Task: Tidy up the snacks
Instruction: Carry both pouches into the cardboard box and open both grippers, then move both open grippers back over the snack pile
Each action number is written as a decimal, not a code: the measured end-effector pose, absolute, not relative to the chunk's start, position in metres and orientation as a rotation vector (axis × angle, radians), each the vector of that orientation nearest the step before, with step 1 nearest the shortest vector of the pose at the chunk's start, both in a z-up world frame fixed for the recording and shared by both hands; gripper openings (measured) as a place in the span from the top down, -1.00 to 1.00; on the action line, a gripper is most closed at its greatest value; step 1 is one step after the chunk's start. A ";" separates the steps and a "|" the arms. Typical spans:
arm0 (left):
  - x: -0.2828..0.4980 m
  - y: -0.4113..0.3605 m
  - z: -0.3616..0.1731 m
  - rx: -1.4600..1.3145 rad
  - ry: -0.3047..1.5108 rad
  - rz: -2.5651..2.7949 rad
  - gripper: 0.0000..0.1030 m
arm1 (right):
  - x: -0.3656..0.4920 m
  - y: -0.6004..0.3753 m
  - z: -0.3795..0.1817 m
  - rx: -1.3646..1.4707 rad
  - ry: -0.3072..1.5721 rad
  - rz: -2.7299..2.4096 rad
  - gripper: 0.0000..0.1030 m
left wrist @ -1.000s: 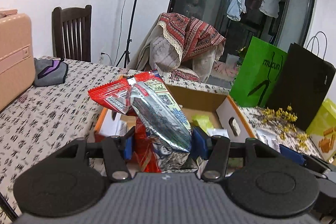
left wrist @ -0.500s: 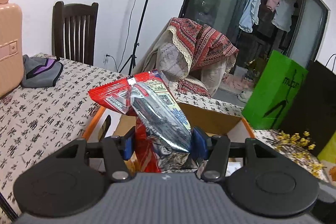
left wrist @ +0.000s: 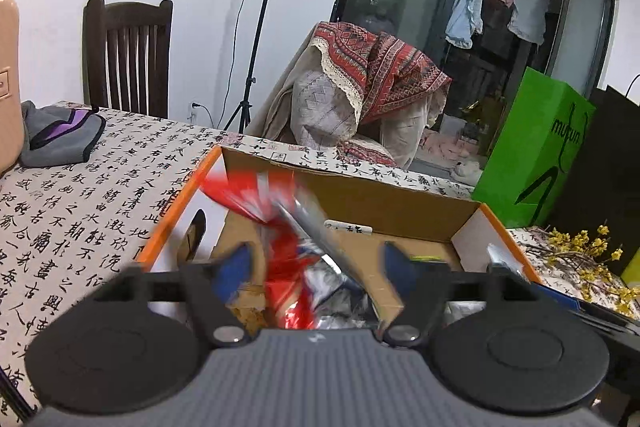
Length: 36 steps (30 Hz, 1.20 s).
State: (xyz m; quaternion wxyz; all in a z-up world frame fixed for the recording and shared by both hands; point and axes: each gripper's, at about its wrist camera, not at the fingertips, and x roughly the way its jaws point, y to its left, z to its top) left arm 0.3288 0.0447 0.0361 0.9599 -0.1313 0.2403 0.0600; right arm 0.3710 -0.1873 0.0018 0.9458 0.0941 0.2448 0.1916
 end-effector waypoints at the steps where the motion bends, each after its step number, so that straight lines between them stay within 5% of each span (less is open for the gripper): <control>1: 0.326 0.044 0.037 -0.266 0.474 0.128 -0.95 | 0.370 -0.188 0.003 0.191 0.497 0.395 -0.27; 8: 0.322 0.041 0.043 -0.256 0.467 0.151 -1.00 | 0.368 -0.196 0.007 0.223 0.497 0.394 -0.95; 36: 0.234 0.036 0.081 -0.201 0.438 0.161 -1.00 | 0.293 -0.216 0.054 0.185 0.482 0.386 -1.00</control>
